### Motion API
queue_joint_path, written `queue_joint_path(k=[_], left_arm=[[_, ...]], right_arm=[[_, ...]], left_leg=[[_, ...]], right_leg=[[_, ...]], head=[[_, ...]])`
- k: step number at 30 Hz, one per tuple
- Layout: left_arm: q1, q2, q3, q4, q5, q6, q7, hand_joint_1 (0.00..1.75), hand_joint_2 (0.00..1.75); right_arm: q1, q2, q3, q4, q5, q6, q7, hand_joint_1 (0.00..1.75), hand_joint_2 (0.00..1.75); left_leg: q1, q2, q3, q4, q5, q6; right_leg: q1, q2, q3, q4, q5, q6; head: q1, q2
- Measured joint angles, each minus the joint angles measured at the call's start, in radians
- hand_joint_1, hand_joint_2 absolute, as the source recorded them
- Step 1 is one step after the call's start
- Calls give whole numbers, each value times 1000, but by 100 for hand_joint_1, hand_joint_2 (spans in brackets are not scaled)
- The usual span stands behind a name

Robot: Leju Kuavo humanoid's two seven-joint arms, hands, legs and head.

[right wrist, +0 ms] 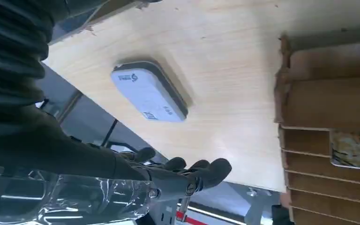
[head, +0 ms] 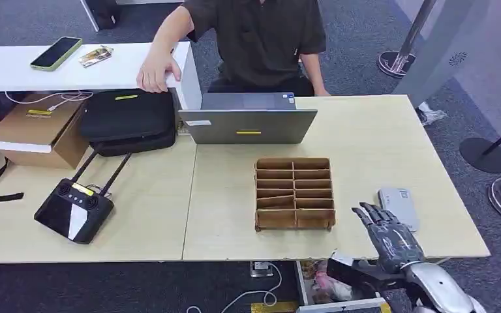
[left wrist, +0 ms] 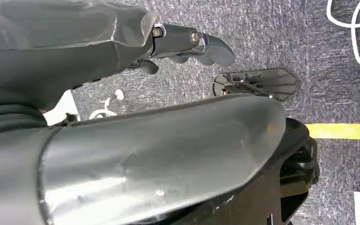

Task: Pass the card to the sensor for recognition and then transmit it.

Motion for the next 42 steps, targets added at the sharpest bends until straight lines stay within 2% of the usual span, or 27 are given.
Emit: queue_joint_path(k=[9, 18, 27, 32, 42], left_arm=[[-1, -2, 0, 0, 5, 0, 2, 0, 0], [-2, -2, 0, 0, 16, -2, 6, 0, 0], [-2, -2, 0, 0, 16, -5, 8, 0, 0], [-2, -2, 0, 0, 16, -6, 13, 0, 0], [-2, -2, 0, 0, -7, -8, 13, 0, 0]], right_arm=[[-77, 132, 44, 92, 30, -5, 3, 0, 175], [-126, 203, 79, 161, 31, -14, -11, 0, 175], [-151, 215, 92, 197, 30, -16, -17, 0, 175], [-160, 215, 95, 218, 30, -56, -9, 0, 175], [-75, 215, 76, 135, 60, -91, 19, 0, 175]], left_leg=[[0, 0, 0, 0, 0, 0], [0, -1, 0, 0, 0, 0], [0, 0, 0, 0, 0, 0], [0, 0, 0, 0, 0, 0], [0, 0, 0, 0, 0, 0]], right_leg=[[0, 0, 0, 0, 0, 0], [0, -1, 0, 0, 0, 0], [0, -1, 0, 0, 0, 0], [0, 0, 0, 0, 0, 0], [0, 0, 0, 0, 0, 0]], head=[[0, 0], [0, 0], [0, 0], [0, 0], [0, 0]])
